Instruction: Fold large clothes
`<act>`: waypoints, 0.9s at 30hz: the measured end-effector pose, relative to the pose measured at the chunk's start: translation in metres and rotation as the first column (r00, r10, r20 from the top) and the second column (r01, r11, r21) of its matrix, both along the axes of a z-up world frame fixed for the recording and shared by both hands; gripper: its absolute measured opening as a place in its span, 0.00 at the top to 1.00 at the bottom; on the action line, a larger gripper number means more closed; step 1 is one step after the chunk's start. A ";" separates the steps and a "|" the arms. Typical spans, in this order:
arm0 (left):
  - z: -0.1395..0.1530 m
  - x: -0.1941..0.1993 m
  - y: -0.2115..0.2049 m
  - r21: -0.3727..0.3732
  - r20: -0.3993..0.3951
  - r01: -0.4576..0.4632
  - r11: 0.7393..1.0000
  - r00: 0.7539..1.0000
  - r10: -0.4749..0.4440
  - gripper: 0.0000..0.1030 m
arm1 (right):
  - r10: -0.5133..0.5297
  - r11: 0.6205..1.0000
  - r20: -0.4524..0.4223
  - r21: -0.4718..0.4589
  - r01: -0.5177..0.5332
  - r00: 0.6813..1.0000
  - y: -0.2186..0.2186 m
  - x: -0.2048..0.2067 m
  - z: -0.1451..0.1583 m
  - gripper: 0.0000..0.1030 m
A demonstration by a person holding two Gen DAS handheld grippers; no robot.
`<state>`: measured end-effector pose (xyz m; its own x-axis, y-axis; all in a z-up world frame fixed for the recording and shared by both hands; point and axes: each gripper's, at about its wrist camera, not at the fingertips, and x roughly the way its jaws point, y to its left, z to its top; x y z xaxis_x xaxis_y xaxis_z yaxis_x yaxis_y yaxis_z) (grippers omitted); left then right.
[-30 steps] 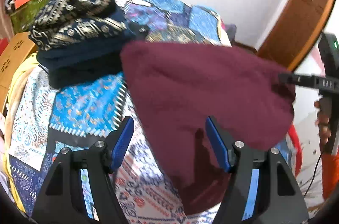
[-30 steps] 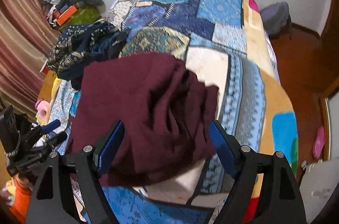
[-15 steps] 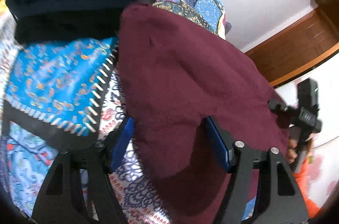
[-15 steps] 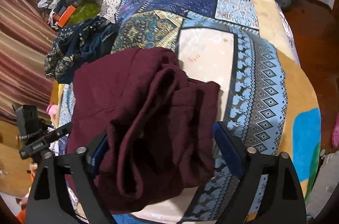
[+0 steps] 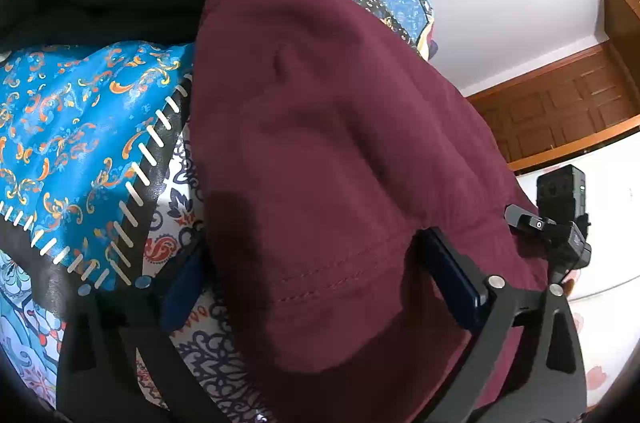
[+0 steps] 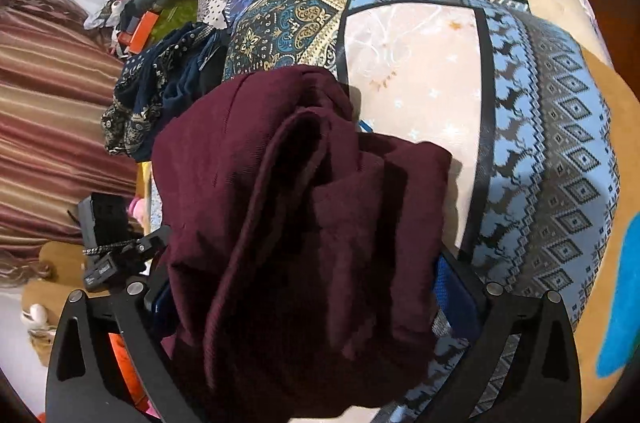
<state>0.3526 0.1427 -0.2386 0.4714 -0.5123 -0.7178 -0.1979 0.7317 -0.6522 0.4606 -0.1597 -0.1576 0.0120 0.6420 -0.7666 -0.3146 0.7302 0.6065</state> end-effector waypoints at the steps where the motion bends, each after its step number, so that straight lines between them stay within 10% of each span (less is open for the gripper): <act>1: 0.000 0.000 0.000 -0.001 0.000 -0.004 1.000 1.000 0.004 0.02 | 0.000 1.000 0.006 -0.002 0.000 1.000 0.001 -0.001 0.002 0.06; 14: 0.052 -0.035 -0.001 0.116 0.111 -0.032 0.993 0.994 0.019 0.49 | -0.036 0.999 0.045 -0.015 0.036 0.998 -0.003 -0.025 0.037 0.57; 27: 0.172 -0.072 0.029 0.196 0.326 -0.068 0.978 0.945 0.001 0.58 | -0.004 1.000 0.245 0.024 -0.002 0.970 0.035 -0.060 0.141 0.64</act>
<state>0.2806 0.1716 -0.0663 0.7095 -0.3519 -0.6106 -0.0294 0.8509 -0.5245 0.4005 -0.1245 -0.0169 0.1982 0.6600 -0.7246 -0.4550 0.7168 0.5284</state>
